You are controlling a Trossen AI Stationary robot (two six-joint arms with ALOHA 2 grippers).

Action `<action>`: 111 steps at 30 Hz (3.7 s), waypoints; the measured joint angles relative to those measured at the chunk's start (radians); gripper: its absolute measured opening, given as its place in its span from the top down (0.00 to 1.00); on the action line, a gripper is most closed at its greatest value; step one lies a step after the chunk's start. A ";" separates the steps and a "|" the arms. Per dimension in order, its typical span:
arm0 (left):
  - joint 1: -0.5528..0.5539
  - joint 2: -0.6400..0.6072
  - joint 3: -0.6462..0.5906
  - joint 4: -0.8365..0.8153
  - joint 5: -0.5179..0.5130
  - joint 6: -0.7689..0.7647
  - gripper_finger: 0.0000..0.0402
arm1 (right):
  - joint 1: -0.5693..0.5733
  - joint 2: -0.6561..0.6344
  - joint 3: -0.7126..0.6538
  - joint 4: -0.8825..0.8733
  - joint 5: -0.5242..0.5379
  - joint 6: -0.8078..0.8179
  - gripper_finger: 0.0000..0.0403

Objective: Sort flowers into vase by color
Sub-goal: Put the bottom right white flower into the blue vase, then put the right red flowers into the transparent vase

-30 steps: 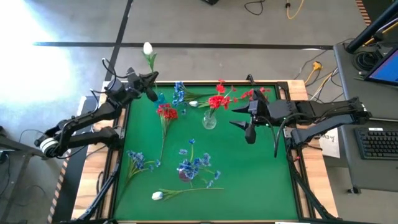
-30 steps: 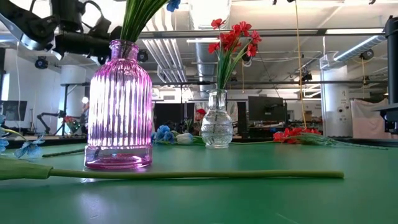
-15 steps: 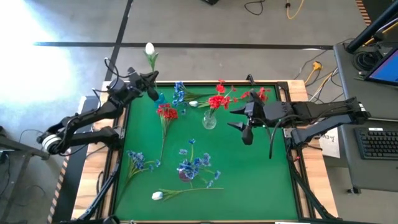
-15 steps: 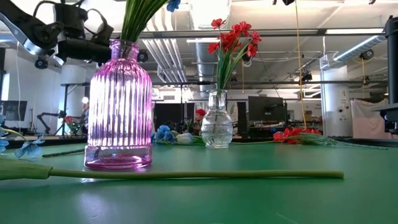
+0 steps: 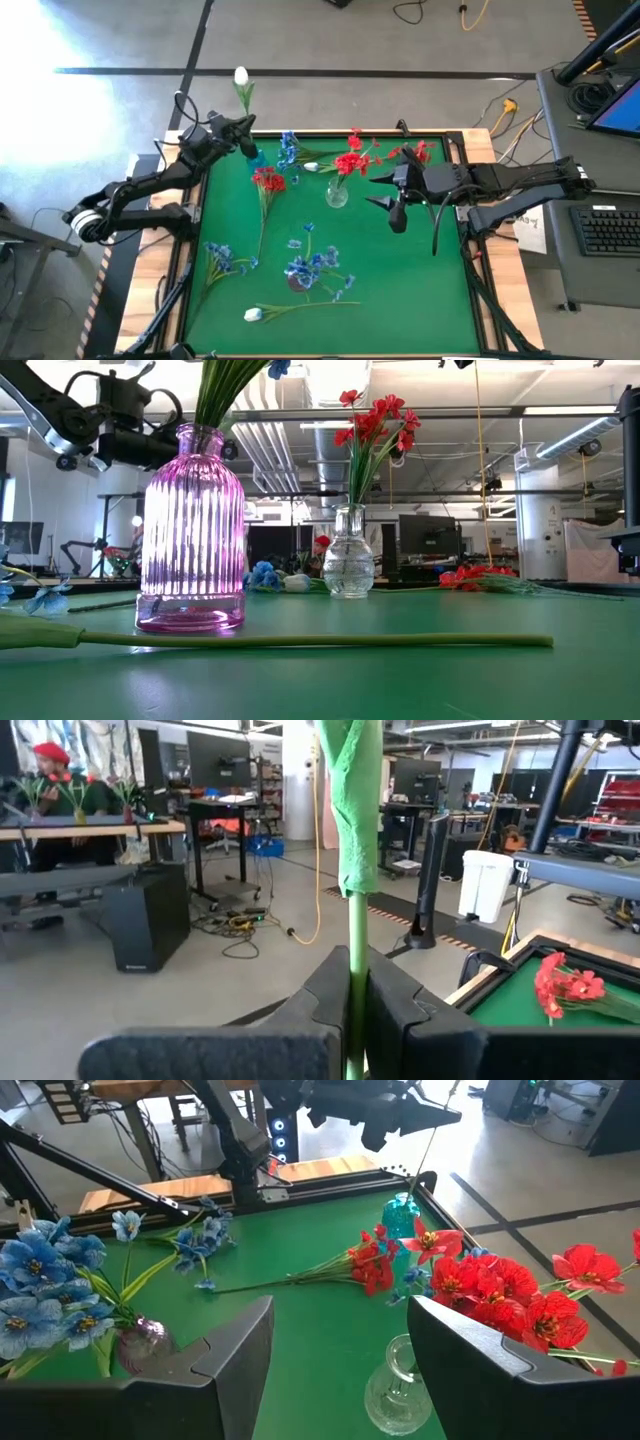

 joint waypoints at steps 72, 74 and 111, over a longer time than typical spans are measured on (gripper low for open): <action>-0.006 -0.381 0.014 -0.943 0.101 -0.192 0.20 | -0.001 -0.005 0.000 -0.171 0.000 0.269 0.44; -0.006 -0.400 0.023 -0.987 0.102 -0.192 0.20 | -0.001 -0.010 0.000 -0.200 0.000 0.283 0.44; -0.623 -0.623 0.107 -0.989 -0.170 -0.337 0.22 | -0.350 -0.014 -0.268 -0.628 0.079 0.747 0.44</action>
